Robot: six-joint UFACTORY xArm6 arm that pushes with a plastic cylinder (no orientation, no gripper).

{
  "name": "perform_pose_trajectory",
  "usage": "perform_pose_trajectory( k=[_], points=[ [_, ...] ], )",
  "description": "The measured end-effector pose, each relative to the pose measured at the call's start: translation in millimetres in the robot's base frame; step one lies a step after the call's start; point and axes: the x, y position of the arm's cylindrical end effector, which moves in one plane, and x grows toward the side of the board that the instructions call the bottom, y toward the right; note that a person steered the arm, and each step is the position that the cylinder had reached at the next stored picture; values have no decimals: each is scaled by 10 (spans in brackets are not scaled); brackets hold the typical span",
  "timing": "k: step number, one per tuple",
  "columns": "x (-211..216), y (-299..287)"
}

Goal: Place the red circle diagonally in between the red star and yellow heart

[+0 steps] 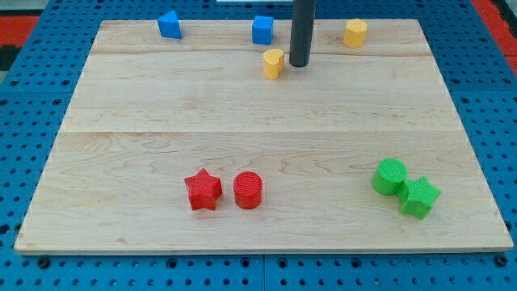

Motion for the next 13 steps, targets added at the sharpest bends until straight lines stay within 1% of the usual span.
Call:
perform_pose_trajectory(
  k=[1, 2, 3, 5, 6, 7, 8, 9, 10, 12, 13],
  points=[
    [3, -489],
    [3, -646],
    [557, -229],
    [2316, 120],
    [3039, 51],
    [2999, -693],
    [2637, -1030],
    [2292, -1030],
    [2047, -1060],
    [2742, -1118],
    [2796, -890]
  ],
)
